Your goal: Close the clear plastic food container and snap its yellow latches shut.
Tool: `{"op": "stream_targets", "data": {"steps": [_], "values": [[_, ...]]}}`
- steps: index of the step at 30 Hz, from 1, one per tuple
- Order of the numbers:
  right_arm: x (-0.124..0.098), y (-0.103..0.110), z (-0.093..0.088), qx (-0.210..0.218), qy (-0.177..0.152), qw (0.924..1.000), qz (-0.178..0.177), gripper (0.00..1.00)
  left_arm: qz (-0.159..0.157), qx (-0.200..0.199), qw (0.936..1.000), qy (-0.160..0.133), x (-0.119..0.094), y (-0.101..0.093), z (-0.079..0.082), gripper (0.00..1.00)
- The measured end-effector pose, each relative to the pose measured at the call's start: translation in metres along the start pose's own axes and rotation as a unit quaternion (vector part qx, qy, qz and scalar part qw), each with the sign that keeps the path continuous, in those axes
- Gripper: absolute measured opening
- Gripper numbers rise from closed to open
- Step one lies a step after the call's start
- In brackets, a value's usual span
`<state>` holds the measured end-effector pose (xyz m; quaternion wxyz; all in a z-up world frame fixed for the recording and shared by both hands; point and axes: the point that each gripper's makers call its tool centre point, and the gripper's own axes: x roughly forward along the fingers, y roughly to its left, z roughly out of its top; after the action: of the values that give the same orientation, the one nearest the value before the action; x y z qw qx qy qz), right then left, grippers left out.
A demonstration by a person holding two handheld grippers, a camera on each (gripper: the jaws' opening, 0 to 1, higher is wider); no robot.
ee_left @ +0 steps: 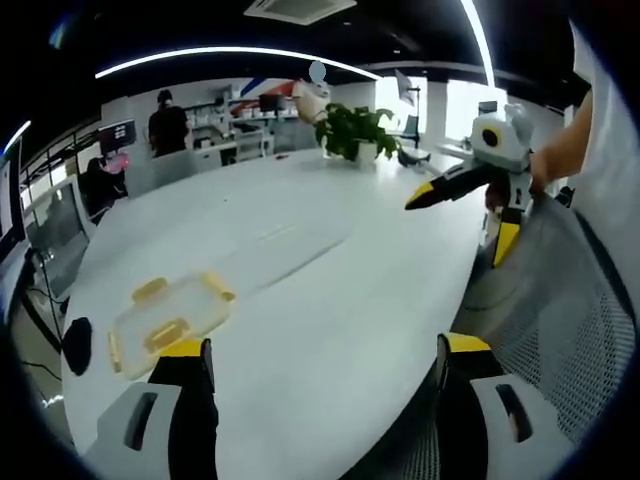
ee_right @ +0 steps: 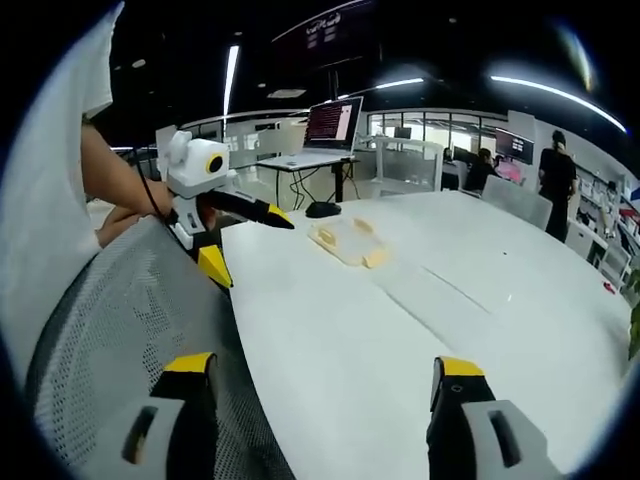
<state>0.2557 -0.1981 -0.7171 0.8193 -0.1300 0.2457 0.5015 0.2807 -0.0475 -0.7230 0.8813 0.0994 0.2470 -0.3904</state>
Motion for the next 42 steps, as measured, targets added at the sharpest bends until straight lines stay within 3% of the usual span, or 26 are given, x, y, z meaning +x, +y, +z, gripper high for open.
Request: {"op": "stream_targets", "data": {"steps": [10,42], "values": [[0.013,-0.004,0.008,-0.002,0.004,0.9999,0.009,0.87,-0.005,0.015,0.9998,0.010,0.000,0.011,-0.004,0.90],[0.057,-0.008,0.035,-0.030,0.029,0.9982,0.043,0.85,0.008,0.002,1.0000,0.004,-0.001,0.059,-0.018,0.87]]}}
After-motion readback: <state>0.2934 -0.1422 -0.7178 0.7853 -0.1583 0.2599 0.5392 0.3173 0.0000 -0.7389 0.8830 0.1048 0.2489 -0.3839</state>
